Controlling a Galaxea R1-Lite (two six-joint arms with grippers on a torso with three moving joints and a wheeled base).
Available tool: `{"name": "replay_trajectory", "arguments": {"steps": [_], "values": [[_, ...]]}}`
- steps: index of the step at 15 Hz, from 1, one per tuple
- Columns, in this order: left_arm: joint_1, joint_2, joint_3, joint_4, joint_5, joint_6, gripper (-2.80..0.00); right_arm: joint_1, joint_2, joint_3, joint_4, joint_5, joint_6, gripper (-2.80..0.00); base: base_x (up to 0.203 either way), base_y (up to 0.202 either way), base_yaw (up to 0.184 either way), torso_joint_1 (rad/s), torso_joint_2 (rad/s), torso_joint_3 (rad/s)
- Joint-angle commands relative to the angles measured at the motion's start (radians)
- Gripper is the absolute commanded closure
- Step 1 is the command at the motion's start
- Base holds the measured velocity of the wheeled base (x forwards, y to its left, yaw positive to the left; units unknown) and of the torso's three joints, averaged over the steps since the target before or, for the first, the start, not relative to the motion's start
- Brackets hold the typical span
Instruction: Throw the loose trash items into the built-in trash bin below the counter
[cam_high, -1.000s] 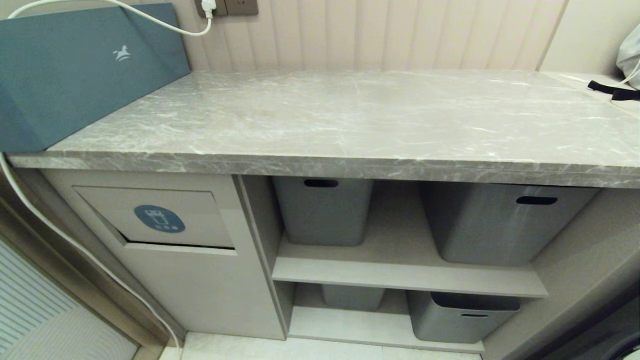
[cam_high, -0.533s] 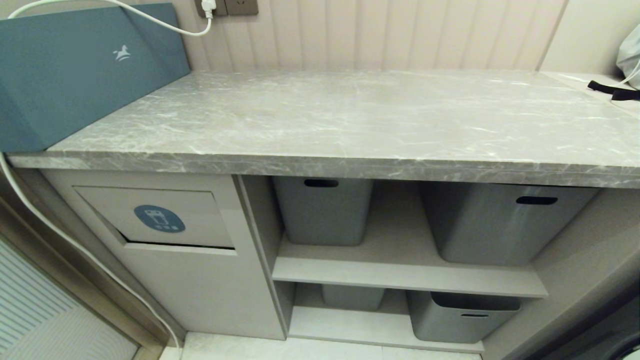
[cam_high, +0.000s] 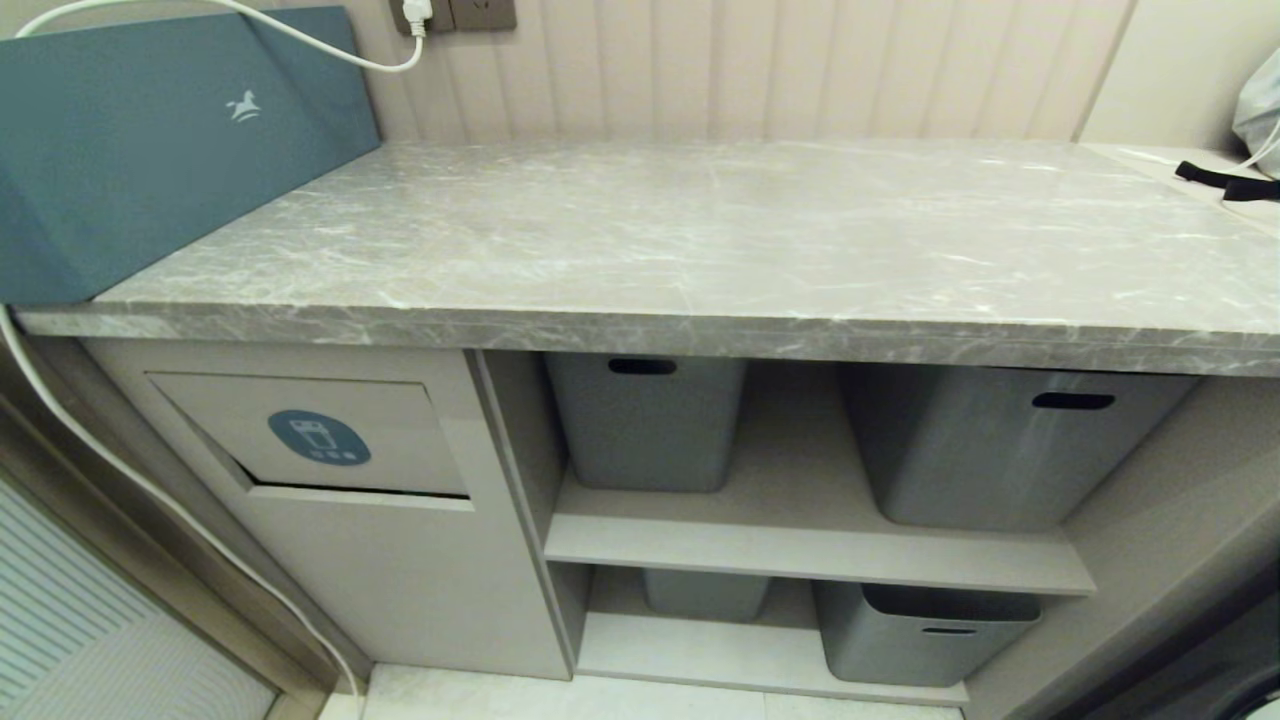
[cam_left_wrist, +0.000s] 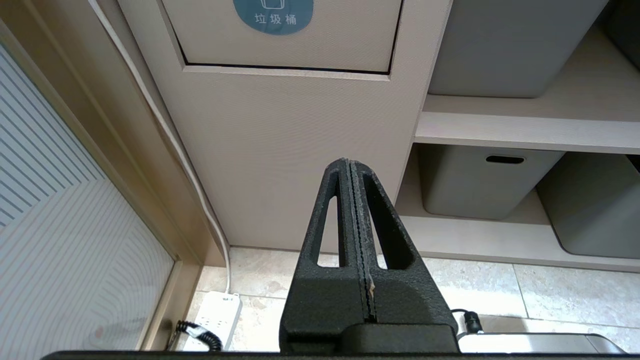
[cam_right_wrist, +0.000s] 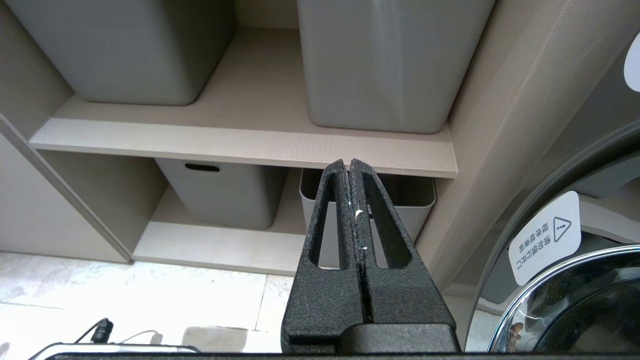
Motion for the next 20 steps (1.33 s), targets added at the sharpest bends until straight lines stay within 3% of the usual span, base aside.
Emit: {"name": "replay_trajectory", "arguments": {"steps": [1, 9, 13, 20], "values": [[0.0, 0.001, 0.0, 0.0, 0.0, 0.0, 0.0, 0.0, 0.0, 0.0, 0.0, 0.0, -0.001, 0.0, 0.0, 0.0, 0.0, 0.0, 0.0, 0.0], [0.0, 0.001, 0.0, 0.0, -0.002, 0.007, 0.0, 0.0, 0.0, 0.0, 0.0, 0.0, -0.001, 0.0, 0.0, 0.0, 0.0, 0.0, 0.0, 0.0], [0.0, 0.002, 0.0, 0.002, -0.009, 0.045, 0.0, 0.0, 0.0, 0.0, 0.0, 0.0, -0.001, 0.0, 0.0, 0.0, 0.0, 0.0, 0.0, 0.0], [0.0, 0.001, 0.0, 0.001, -0.007, 0.04, 0.0, 0.0, 0.0, 0.0, 0.0, 0.0, 0.001, 0.0, 0.0, 0.0, 0.0, 0.0, 0.0, 0.0]]}}
